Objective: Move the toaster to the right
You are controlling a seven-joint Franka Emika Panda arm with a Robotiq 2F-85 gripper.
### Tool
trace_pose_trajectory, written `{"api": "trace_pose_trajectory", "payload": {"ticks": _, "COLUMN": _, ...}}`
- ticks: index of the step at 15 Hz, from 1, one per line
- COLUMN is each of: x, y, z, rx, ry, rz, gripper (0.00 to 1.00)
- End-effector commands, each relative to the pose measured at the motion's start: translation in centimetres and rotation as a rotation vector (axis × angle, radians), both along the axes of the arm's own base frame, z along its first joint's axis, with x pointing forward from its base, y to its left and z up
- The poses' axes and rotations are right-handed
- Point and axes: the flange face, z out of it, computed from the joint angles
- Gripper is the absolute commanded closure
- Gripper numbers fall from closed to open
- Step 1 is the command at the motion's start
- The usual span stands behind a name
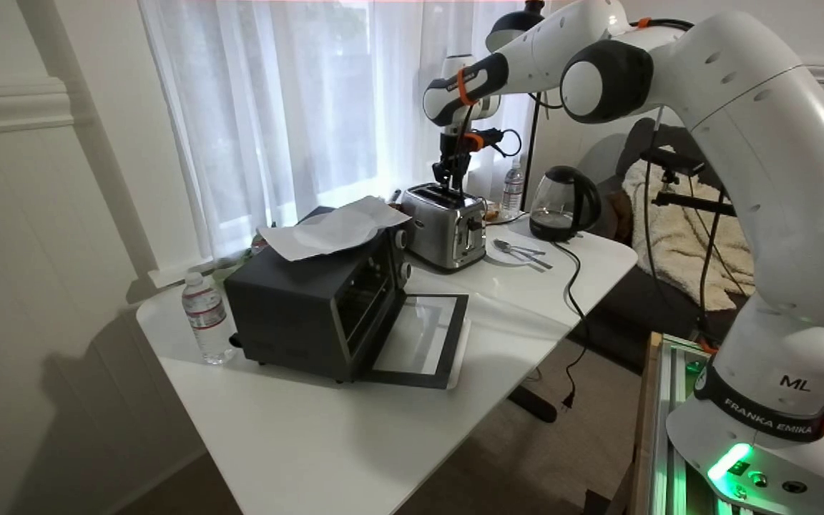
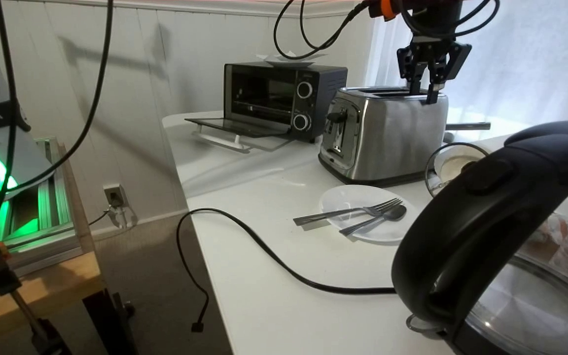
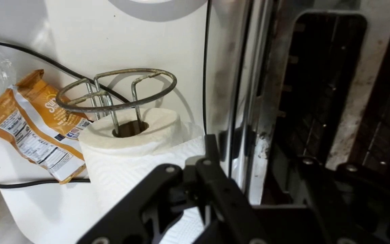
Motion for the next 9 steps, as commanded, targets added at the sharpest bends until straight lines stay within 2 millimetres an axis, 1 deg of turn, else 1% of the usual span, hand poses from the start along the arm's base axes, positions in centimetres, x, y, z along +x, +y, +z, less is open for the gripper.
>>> {"api": "trace_pose_trajectory", "payload": {"ticks": 1, "x": -0.4, "y": -1.6, "z": 0.8, "rx": -0.015, "ry": 0.000, "rz": -0.045, "gripper": 0.83}}
{"api": "trace_pose_trajectory", "payload": {"ticks": 9, "x": -1.2, "y": -2.9, "z": 0.7, "rx": -0.010, "ry": -0.002, "rz": -0.114, "gripper": 0.83}}
